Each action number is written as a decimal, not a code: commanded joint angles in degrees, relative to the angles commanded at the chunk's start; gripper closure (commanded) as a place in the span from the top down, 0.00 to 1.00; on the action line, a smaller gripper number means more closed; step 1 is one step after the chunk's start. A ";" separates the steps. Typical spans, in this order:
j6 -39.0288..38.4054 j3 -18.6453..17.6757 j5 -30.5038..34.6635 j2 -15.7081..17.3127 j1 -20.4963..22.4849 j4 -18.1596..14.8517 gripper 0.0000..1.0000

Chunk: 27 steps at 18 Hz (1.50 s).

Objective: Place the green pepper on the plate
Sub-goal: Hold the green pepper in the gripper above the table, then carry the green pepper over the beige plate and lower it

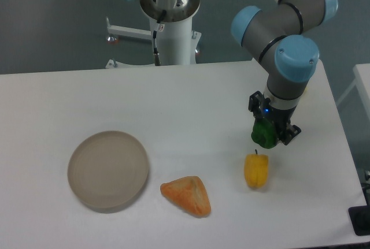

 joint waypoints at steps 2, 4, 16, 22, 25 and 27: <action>-0.09 0.17 0.00 0.00 -0.09 0.09 0.36; -0.70 1.31 -0.09 -0.09 -0.09 -0.09 0.36; -29.24 -5.62 -3.87 4.48 -16.41 0.53 0.33; -38.57 -7.03 -5.70 3.52 -24.42 0.53 0.42; -44.37 -6.86 -8.61 1.50 -28.29 2.79 0.43; -47.36 -6.86 -9.84 -0.08 -29.70 7.28 0.46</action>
